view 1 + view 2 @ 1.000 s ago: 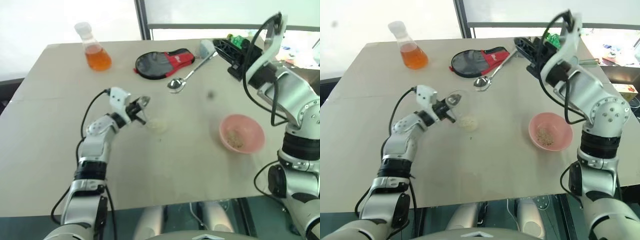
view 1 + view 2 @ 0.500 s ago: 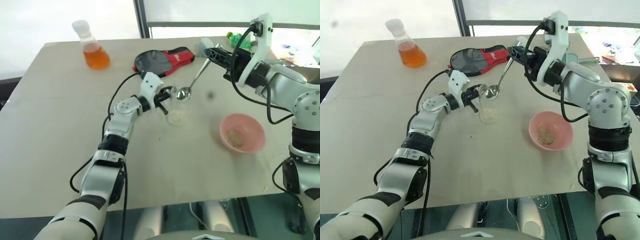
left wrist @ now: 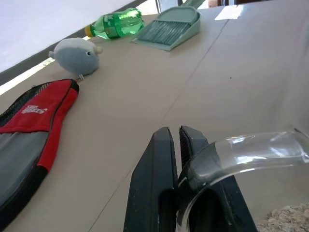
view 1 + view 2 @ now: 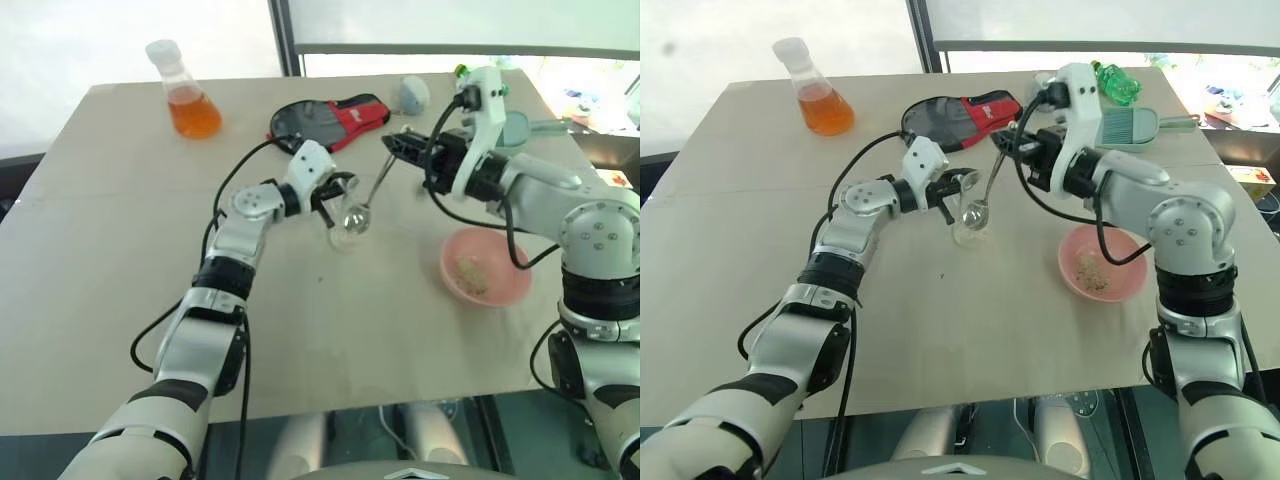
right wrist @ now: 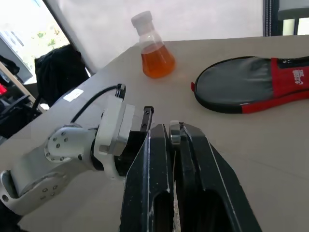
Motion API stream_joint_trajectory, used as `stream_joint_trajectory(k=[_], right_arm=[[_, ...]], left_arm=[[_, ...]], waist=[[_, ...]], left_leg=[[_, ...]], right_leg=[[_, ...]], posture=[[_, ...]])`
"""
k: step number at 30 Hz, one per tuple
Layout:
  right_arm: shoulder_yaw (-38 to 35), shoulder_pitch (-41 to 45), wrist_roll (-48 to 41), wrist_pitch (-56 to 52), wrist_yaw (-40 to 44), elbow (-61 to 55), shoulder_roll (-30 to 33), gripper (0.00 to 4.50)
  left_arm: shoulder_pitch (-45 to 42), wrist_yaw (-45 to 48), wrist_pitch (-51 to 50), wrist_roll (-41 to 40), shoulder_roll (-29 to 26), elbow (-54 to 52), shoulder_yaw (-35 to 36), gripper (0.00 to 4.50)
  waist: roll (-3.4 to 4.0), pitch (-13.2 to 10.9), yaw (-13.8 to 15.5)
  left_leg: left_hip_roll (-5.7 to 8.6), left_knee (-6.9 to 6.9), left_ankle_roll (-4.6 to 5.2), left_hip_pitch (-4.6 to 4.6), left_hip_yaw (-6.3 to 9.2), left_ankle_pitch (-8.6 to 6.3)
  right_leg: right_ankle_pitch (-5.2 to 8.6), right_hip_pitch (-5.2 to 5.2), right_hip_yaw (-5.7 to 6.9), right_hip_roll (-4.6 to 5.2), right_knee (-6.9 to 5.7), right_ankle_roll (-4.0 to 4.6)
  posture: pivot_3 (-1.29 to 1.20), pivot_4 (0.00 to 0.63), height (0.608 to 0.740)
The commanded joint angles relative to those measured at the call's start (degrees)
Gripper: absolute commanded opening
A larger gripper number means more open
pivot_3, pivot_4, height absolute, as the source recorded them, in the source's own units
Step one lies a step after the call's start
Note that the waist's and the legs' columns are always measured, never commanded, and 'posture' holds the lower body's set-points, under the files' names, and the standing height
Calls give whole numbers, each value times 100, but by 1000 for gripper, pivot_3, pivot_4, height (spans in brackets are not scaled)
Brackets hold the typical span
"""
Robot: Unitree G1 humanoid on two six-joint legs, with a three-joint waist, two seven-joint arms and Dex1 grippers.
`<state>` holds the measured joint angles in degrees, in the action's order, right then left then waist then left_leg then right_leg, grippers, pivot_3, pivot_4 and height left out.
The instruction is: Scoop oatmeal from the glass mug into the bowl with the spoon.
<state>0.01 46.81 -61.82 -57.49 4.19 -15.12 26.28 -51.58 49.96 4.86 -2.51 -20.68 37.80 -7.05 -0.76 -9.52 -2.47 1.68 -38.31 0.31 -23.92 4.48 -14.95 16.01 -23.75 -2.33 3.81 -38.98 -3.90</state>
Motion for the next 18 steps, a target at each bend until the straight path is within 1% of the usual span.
stream_joint_trajectory(k=[1, 3, 5, 8, 10, 11, 13, 15, 18], right_arm=[[100, -101, 449, 149, 241, -342, 15, 0], [291, -193, 764, 225, 429, -464, 76, 0], [333, -270, 922, 263, 520, -531, 13, 0], [222, -341, 856, 137, 485, -548, -217, 0], [-30, -398, 431, -73, 242, -512, -564, 0], [-296, -390, -9, -196, -116, -403, -826, 0], [-698, -309, -471, -357, -585, -249, -1140, 0], [-959, -191, -730, -484, -858, -137, -1217, 0], [-1365, 15, -1156, -615, -1239, 125, -1168, 0]], left_arm=[[-59, 31, -42, 2, -88, -339, 28, 15], [-41, 7, -77, -9, -81, -365, 52, 15], [-34, -16, -84, -4, -77, -381, 58, 15], [-36, -23, -90, 1, -66, -399, 53, 15], [-27, -24, -57, 2, -61, -404, 52, 15], [-14, -30, -29, 14, -62, -402, 45, 15], [13, -33, 10, 33, -65, -405, 32, 15], [43, -38, 48, 54, -61, -409, 12, 15], [81, -90, 147, 61, -21, -391, 4, 15]], waist=[[0, 0, 4], [0, 0, 1], [0, 0, -1], [0, 0, -10], [0, 0, -9], [0, 0, -12], [0, 0, -5], [0, 0, -2], [0, 1, -2]], left_leg=[[0, -2, 0, 0, 1, 0], [1, -4, 0, 0, 1, 0], [1, -4, 0, 0, 4, 0], [1, -5, 0, 0, 4, 0], [0, -5, 0, 0, 4, 0], [0, -5, 0, 0, 5, 0], [-1, -5, -1, 0, 7, 1], [0, -8, -2, 0, 7, 1], [3, -9, -2, 1, 7, 1]], right_leg=[[0, 1, 0, 0, -1, 0], [0, 1, 0, 0, -4, 0], [0, 0, 2, -1, -5, 0], [0, 0, 2, -1, -6, 0], [0, 0, 2, -2, -7, 0], [0, 0, 2, -2, -7, 0], [0, 0, 2, -2, -9, 0], [0, 1, 2, 2, -12, 0], [0, 1, 2, 3, -15, 0]], posture=[[0, 150, 740], [0, 150, 740], [0, 150, 740], [0, 150, 740], [0, 150, 740], [0, 150, 740], [0, 150, 740], [0, 150, 740], [0, 150, 740]])
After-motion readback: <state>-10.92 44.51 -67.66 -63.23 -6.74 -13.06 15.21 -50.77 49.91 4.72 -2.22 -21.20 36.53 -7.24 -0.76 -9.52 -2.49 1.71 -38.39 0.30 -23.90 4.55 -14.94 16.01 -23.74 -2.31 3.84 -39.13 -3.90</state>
